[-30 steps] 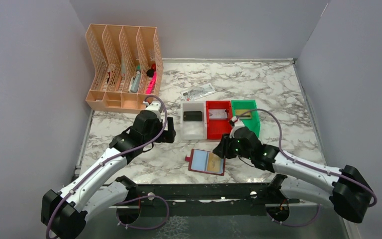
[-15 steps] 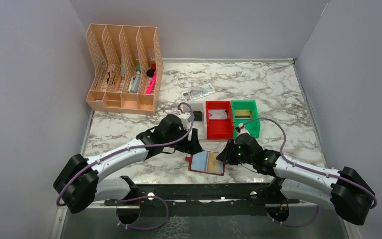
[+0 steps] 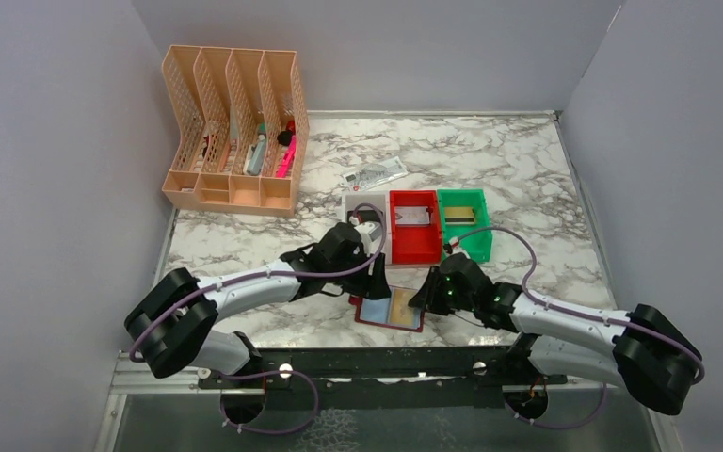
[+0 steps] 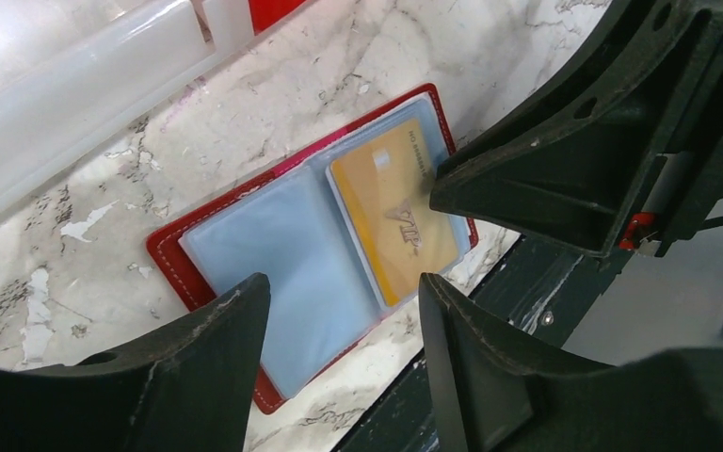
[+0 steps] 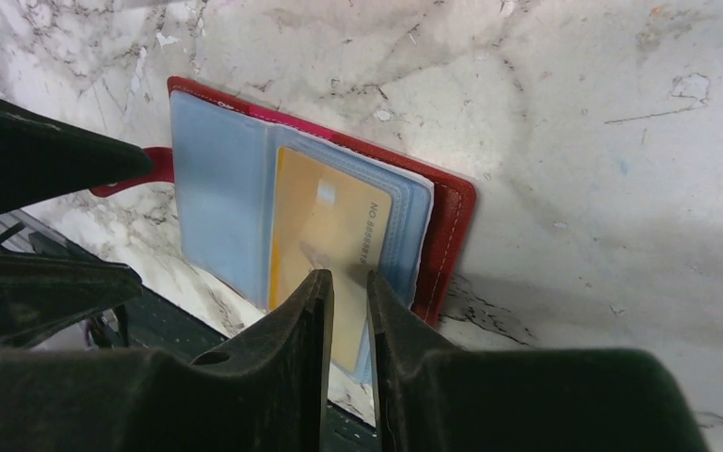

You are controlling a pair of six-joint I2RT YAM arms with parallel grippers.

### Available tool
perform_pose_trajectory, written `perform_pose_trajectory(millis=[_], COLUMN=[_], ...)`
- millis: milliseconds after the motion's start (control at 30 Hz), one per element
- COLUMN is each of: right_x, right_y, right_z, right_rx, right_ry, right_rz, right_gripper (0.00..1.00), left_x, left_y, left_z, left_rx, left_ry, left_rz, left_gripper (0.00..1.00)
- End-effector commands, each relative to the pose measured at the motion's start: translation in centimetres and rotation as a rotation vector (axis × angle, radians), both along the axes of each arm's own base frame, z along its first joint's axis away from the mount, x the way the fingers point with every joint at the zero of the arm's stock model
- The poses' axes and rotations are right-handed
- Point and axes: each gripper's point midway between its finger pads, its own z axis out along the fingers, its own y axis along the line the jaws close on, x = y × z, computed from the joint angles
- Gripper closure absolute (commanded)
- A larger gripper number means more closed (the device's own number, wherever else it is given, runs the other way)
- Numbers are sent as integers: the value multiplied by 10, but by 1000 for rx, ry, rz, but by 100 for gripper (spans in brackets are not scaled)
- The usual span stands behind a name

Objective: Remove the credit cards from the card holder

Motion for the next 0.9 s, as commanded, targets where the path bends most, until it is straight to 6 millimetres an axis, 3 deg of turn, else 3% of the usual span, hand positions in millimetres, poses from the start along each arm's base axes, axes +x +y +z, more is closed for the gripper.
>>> perform_pose_trajectory(millis=[0, 233, 567, 700, 867], right_x=[-8, -7, -8, -8, -6], right_y=[-9, -12, -9, -8, 0], right_z=[-21, -30, -37, -34, -24], right_rx=[-53, -86, -92, -83, -49], right_ry=[51, 73, 88, 83, 60], right_rz=[-14, -32, -16, -13, 15], right_gripper=[75, 84, 87, 87, 87], left_x=[3, -5, -14, -14, -15], left_y=[-13, -11, -7, 1, 4], left_z=[9, -13, -41, -52, -52], left_rx=[-45, -9, -6, 29, 23], left_ry=[-20, 22, 82, 90, 84], left_rz=[-13, -14, 33, 76, 83], left_gripper=[39, 50, 60, 64, 69])
